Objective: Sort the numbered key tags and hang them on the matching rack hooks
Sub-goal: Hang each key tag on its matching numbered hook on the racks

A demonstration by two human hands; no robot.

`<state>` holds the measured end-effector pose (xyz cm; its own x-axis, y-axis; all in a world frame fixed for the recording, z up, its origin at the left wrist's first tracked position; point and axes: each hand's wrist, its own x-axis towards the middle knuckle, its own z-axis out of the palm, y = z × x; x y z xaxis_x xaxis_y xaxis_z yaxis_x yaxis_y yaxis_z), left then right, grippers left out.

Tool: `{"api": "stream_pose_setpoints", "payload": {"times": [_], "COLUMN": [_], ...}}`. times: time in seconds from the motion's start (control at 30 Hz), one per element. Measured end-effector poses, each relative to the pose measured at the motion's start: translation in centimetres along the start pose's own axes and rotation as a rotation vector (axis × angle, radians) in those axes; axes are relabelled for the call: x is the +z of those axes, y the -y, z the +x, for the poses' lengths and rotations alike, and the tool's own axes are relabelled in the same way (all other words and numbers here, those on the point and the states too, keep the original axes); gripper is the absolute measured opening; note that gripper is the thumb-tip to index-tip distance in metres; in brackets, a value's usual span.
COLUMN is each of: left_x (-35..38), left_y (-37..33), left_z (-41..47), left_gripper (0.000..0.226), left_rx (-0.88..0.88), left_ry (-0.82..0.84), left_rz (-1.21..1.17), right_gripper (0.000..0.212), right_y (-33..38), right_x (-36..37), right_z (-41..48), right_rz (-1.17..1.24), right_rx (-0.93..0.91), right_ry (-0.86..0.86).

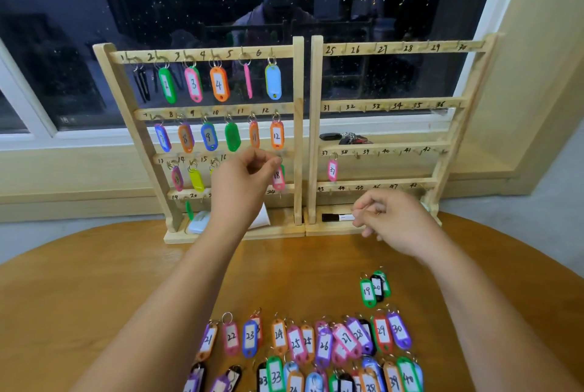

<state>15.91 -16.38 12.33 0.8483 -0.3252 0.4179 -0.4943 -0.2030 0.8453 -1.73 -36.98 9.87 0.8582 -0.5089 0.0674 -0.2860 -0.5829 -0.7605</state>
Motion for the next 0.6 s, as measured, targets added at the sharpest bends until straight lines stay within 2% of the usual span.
{"api": "stream_pose_setpoints", "payload": {"times": [0.23,0.47,0.6], "left_x": [0.7,0.8,0.9], "left_y": [-0.1,-0.4,-0.5], "left_z": [1.2,1.6,1.8], "left_gripper": [0.019,0.020,0.024], "left_rx": [0.049,0.116,0.188], "left_ry": [-0.058,-0.095,-0.119], "left_rz": [0.111,0.286,0.413], "right_gripper": [0.010,0.023,0.028], "right_y": [-1.1,-1.7,-2.2], "right_x": [-0.3,0.5,1.1], "right_z": [0.1,0.0,0.2], "right_rz": [-0.173,-0.330,-0.386], "right_rx": [0.104,0.133,0.156], "right_ry": [0.198,0.382,0.431]}}
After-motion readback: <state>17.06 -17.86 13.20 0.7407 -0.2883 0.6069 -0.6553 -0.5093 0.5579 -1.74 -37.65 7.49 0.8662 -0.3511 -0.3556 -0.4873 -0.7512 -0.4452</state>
